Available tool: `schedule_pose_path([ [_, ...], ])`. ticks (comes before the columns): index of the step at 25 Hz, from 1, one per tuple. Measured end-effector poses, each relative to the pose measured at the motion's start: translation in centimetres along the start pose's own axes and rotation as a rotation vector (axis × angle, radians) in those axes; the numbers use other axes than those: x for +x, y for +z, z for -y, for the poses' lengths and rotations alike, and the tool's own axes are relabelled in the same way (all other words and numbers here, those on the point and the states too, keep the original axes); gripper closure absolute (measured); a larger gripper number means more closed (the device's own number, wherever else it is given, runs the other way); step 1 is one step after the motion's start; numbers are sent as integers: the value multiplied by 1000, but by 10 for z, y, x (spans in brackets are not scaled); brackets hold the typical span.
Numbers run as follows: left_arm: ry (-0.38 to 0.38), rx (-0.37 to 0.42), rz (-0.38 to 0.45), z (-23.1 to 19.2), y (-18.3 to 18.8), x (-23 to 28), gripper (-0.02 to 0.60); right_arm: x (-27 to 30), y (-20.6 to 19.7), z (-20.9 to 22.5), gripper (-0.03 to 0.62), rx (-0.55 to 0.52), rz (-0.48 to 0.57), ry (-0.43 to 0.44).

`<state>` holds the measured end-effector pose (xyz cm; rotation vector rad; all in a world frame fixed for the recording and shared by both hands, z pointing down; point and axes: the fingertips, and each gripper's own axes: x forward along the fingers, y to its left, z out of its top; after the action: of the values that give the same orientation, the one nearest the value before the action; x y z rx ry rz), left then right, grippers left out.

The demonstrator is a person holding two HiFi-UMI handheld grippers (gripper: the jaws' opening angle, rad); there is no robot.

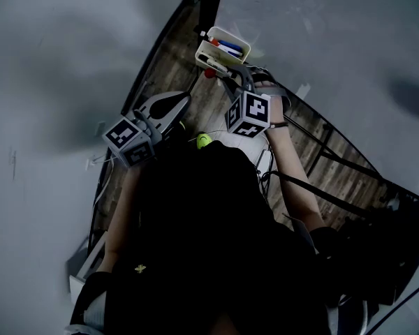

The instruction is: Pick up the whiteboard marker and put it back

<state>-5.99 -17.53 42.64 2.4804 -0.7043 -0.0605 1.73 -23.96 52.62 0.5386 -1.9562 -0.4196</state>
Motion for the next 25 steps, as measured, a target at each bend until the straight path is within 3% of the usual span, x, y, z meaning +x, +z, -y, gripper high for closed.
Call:
schedule_pose_path([
  [11, 15, -20, 22, 1, -1, -9, 577, 6, -2, -4, 471, -35, 10, 15],
  [25, -3, -15, 36, 10, 0, -5, 578, -15, 4, 2, 505, 44, 90, 7],
])
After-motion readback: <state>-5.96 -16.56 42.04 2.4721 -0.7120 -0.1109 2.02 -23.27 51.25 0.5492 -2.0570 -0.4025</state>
